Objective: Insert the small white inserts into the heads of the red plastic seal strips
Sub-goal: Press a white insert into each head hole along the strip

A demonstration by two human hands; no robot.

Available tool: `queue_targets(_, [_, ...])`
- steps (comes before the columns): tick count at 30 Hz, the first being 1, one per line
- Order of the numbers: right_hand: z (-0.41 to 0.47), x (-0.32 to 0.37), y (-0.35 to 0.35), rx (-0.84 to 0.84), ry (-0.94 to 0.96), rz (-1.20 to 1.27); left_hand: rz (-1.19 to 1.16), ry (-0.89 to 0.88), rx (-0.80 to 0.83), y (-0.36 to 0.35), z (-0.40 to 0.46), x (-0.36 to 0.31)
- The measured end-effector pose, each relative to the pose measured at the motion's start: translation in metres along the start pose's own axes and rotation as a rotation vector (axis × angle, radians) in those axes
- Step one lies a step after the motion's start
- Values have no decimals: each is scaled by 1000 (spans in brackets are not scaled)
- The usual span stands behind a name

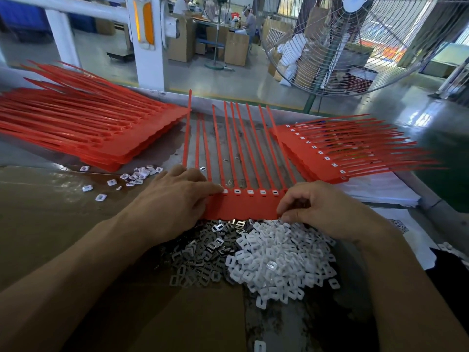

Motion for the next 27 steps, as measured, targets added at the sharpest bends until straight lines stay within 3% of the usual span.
queue_targets(15, [-4, 3, -2, -6, -60, -122, -16, 13, 10, 1, 1, -1])
queue_targets(23, [-9, 4, 3, 79, -14, 133, -14, 12, 6, 0, 0, -1])
queue_targets(27, [-1, -2, 6, -195, -47, 218, -17, 15, 11, 1, 0, -2])
Point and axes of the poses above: each hand's wrist, its own z-axis towards the middle knuckle, its own y-axis out of the back of the hand, x = y × z, the point moved 2 cm from there along z, towards the middle knuckle, and after that the axes turned 8 degrees about -y, right-handed, at the moved point
